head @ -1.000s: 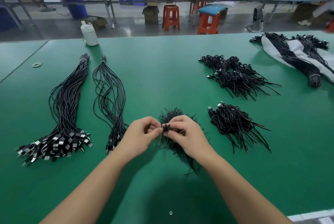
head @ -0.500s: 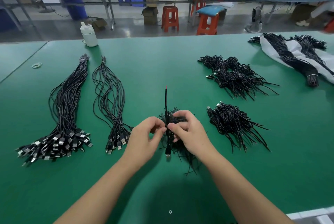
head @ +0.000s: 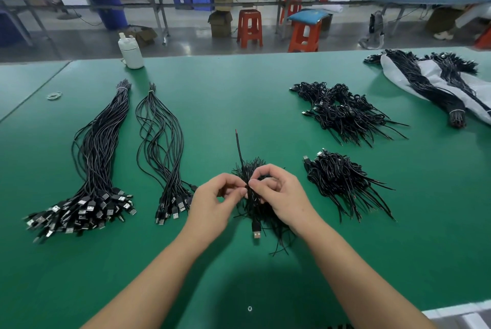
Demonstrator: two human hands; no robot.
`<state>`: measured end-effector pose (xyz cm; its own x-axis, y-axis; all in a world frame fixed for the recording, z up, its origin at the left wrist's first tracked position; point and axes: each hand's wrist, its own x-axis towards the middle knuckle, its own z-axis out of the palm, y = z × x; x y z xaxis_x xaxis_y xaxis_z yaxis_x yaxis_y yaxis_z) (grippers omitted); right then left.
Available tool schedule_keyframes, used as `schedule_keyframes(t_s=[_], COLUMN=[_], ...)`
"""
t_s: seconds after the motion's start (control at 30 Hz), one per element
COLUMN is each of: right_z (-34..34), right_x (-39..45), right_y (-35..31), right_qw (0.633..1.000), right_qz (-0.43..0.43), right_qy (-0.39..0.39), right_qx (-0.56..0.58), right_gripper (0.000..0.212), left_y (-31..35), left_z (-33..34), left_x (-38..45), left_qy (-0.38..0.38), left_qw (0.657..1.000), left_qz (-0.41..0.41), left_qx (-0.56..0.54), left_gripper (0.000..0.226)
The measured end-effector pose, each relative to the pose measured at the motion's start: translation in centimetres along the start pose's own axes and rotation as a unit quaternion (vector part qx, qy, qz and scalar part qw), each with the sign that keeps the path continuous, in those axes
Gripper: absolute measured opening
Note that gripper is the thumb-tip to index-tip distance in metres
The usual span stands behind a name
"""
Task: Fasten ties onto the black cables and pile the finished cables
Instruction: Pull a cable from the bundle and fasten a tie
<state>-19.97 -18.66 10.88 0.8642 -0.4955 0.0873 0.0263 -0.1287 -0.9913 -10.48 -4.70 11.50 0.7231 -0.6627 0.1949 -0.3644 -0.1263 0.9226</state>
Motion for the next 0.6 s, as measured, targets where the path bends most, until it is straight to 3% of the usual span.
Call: schedule_keyframes(t_s=[0.2, 0.47, 0.6], right_z=[0.4, 0.2, 0.2], right_x=[-0.1, -0.5, -0.2], right_y=[0.2, -0.1, 0.0], right_qw=[0.999, 0.985, 0.989], right_qz=[-0.020, -0.051, -0.053], right_qy=[-0.001, -0.080, -0.049], right_qx=[-0.035, -0.143, -0.132], right_gripper=[0.007, 0.054, 0.047], left_y=[-0.2, -0.4, -0.2], left_z=[-0.1, -1.0, -1.5], left_x=[0.2, 0.8, 0.8], left_qy=[-0.004, -0.004, -0.033], left_qw=[0.999, 0.997, 0.996], left_qz=[-0.047, -0.065, -0.067], left_qx=[-0.022, -0.029, -0.039], left_gripper=[0.018, 0.014, 0.009])
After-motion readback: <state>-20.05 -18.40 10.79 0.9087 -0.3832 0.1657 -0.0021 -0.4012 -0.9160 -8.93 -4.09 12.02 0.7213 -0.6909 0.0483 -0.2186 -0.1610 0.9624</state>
